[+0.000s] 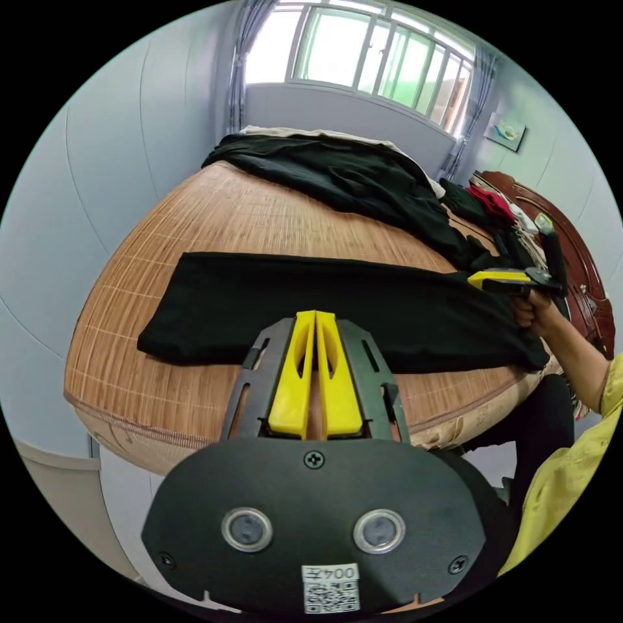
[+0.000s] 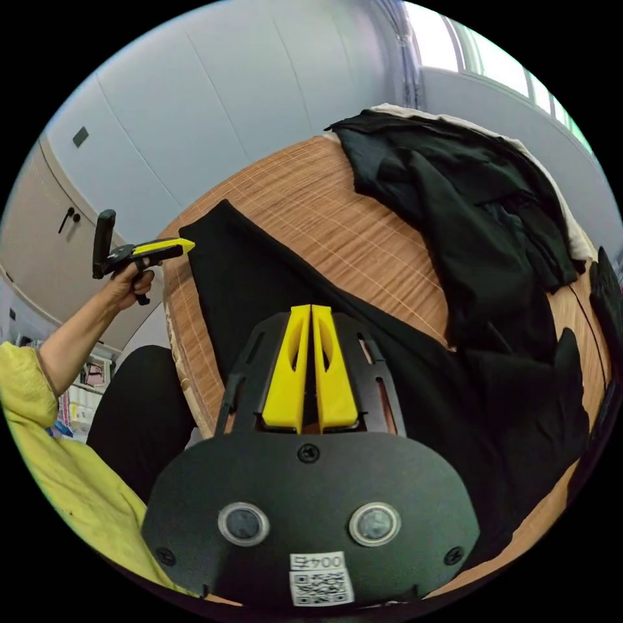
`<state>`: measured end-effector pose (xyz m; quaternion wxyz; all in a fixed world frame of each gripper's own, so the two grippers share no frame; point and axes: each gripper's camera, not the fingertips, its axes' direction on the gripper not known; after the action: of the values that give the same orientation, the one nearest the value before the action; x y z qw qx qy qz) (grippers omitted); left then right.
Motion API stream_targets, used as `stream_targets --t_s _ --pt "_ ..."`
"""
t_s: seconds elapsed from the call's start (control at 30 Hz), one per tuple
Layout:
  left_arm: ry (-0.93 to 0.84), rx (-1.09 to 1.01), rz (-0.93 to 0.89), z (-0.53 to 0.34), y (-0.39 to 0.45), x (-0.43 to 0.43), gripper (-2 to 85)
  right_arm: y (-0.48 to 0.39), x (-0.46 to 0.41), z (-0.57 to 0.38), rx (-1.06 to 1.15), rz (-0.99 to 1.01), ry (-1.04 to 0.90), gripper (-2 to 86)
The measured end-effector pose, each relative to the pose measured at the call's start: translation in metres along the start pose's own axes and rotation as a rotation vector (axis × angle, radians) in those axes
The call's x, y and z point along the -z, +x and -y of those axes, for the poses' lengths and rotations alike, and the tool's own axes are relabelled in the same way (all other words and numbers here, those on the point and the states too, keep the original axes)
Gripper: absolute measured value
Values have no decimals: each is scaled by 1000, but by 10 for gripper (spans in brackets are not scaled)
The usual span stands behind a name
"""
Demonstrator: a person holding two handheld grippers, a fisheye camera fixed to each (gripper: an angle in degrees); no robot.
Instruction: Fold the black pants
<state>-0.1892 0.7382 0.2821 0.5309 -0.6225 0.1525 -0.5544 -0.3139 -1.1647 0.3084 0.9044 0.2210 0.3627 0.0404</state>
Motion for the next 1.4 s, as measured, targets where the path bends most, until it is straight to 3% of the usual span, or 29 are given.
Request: stream_targets --t_s 0.23,0.53,0.73,0.93,1.4 --pt "83 -27 174 -46 -17 42 2 -53 -46 98 136 -39 -44 26" --pt "61 62 139 -116 -66 68 4 -103 -88 198 276 -53 -65 93" --pt "71 -80 112 -117 -44 70 13 -120 -114 247 300 -53 -118 104" --pt "59 -75 102 -112 -40 68 23 -126 -130 275 323 -50 -164 114" --pt "-108 -121 154 -74 -26 61 10 -104 -162 310 394 -24 -306 45"
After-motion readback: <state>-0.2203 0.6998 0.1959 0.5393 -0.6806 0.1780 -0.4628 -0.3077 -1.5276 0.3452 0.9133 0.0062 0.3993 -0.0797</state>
